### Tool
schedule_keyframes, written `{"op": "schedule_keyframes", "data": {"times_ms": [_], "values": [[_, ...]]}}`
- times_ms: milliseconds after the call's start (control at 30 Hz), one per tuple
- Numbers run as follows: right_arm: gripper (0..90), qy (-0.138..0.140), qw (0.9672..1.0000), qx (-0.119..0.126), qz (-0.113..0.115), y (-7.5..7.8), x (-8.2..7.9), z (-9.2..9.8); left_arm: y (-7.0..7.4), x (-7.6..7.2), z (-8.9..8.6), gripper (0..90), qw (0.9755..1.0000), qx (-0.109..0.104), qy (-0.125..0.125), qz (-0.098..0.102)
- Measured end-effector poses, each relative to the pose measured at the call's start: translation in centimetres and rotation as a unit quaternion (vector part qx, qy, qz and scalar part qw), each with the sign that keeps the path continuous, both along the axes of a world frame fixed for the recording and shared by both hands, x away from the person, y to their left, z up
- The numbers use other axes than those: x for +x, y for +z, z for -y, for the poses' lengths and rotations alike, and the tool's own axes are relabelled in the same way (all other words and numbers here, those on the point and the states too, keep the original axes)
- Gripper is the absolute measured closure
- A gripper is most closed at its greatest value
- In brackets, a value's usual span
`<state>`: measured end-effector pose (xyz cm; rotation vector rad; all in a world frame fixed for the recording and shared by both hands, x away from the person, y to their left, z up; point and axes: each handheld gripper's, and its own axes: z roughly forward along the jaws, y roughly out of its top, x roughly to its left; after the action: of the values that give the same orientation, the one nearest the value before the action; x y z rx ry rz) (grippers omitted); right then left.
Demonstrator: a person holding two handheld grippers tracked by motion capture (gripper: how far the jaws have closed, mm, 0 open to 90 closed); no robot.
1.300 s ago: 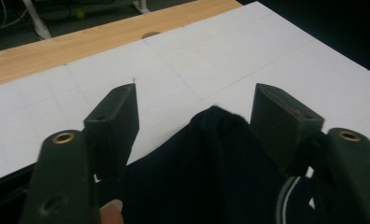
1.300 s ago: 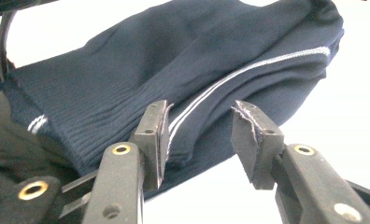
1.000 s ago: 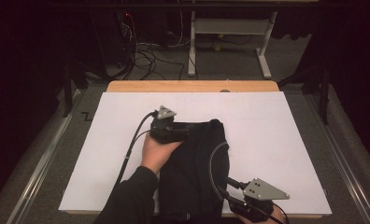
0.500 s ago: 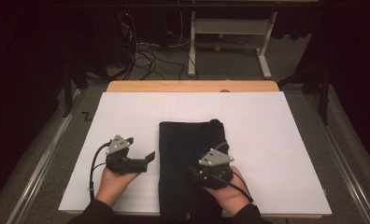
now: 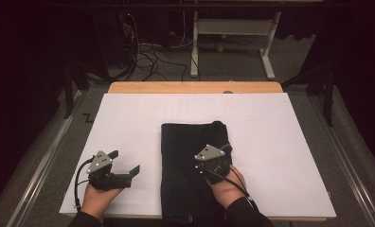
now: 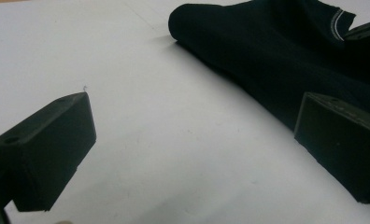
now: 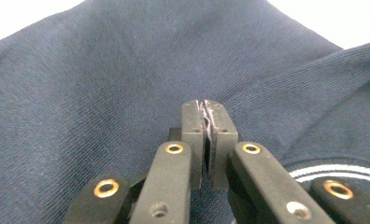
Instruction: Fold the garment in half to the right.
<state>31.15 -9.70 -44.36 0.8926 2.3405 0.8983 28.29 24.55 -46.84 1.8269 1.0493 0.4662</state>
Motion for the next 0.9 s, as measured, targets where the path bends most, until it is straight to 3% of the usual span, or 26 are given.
{"op": "schedule_keyframes", "data": {"times_ms": [100,267,500,600,700,800,900], "values": [[88.7,-0.005,0.9995,0.025,0.018,0.7,-0.5,1.4,-0.1,0.0,-0.1,0.0,1.0,-0.002,0.002,-0.001],[88.6,-0.03,0.9974,0.063,0.02,1.0,-0.8,4.9,0.0,-0.1,0.0,0.0,1.0,-0.006,0.003,-0.001],[85.1,-0.074,0.9933,0.089,-0.007,-1.2,-1.1,9.9,-0.3,0.2,0.0,0.0,1.0,-0.004,0.003,-0.008],[82.0,-0.089,0.9916,0.093,-0.004,-2.0,-1.6,11.7,-0.4,0.3,0.1,0.0,0.9999,-0.005,0.003,-0.009],[75.8,-0.093,0.9888,0.117,-0.004,-2.2,-1.9,13.3,-0.5,0.3,0.1,0.0,0.9999,-0.005,0.001,-0.01],[65.9,-0.09,0.9881,0.123,0.022,-2.0,-2.1,14.7,-0.4,0.4,0.2,0.0,1.0,-0.001,-0.002,-0.005],[50.3,-0.097,0.9831,0.149,0.042,-2.1,-1.9,16.7,-0.5,0.5,0.1,0.0,1.0,-0.001,-0.003,-0.005]]}}
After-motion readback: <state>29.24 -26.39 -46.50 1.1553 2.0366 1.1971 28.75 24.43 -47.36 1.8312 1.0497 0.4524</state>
